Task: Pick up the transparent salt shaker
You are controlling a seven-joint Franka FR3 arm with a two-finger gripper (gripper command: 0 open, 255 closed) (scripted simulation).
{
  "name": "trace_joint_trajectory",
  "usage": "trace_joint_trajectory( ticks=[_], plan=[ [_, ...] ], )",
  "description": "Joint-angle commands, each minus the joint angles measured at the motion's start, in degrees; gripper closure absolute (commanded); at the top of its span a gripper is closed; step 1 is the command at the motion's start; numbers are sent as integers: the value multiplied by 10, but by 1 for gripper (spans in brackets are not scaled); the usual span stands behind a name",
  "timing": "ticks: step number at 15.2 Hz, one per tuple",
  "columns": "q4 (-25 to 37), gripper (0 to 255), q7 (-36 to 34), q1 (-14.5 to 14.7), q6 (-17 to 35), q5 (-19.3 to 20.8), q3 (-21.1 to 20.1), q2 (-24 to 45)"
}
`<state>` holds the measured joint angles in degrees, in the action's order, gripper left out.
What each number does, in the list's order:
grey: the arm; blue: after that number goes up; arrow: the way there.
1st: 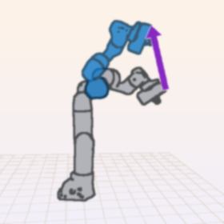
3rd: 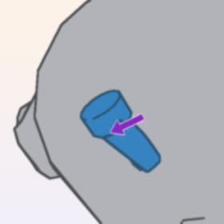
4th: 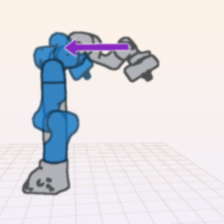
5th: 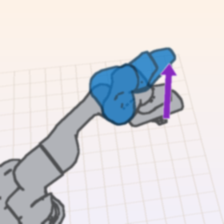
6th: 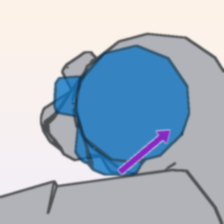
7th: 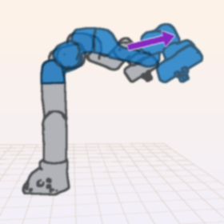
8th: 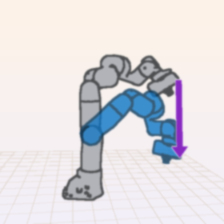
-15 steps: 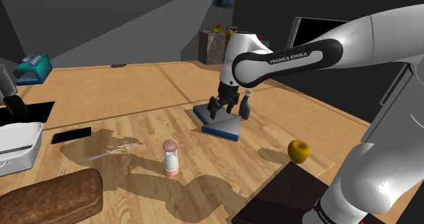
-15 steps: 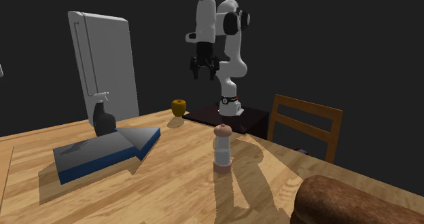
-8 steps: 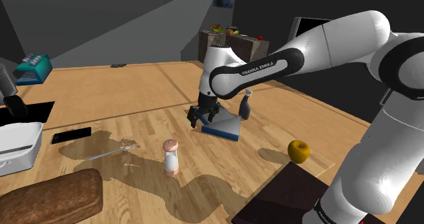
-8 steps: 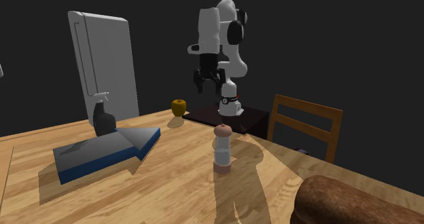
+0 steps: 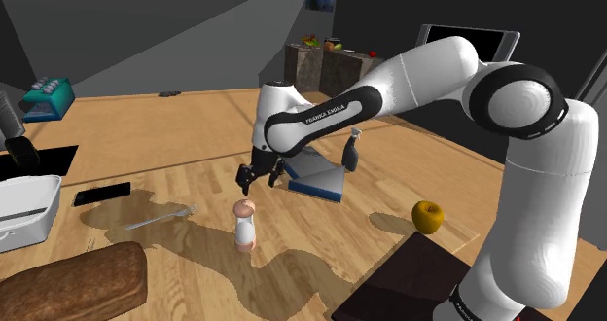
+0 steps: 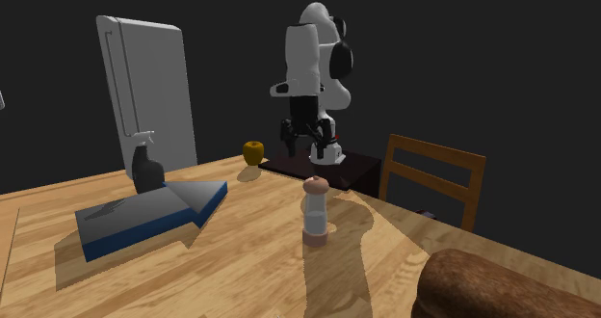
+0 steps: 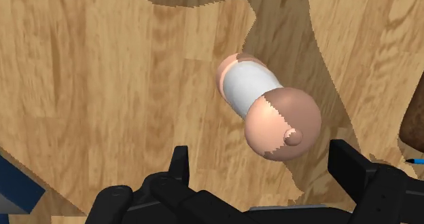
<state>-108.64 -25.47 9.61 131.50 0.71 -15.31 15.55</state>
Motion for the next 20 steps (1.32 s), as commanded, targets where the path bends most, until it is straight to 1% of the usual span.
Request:
trace_joint_trajectory(
  ticks=[1, 3, 4, 11, 13, 14, 20],
  plan=[
    [47, 0, -14, 12, 0, 9, -1, 48],
    [92, 0, -25, 24, -2, 16, -1, 91],
    [99, 0, -26, 26, -2, 17, -1, 98],
    [82, 0, -28, 30, 44, 24, 4, 127],
    [82, 0, -28, 30, 44, 24, 4, 127],
    [82, 255, -29, 30, 44, 25, 4, 128],
    [82, 255, -29, 30, 44, 25, 4, 128]
  ],
)
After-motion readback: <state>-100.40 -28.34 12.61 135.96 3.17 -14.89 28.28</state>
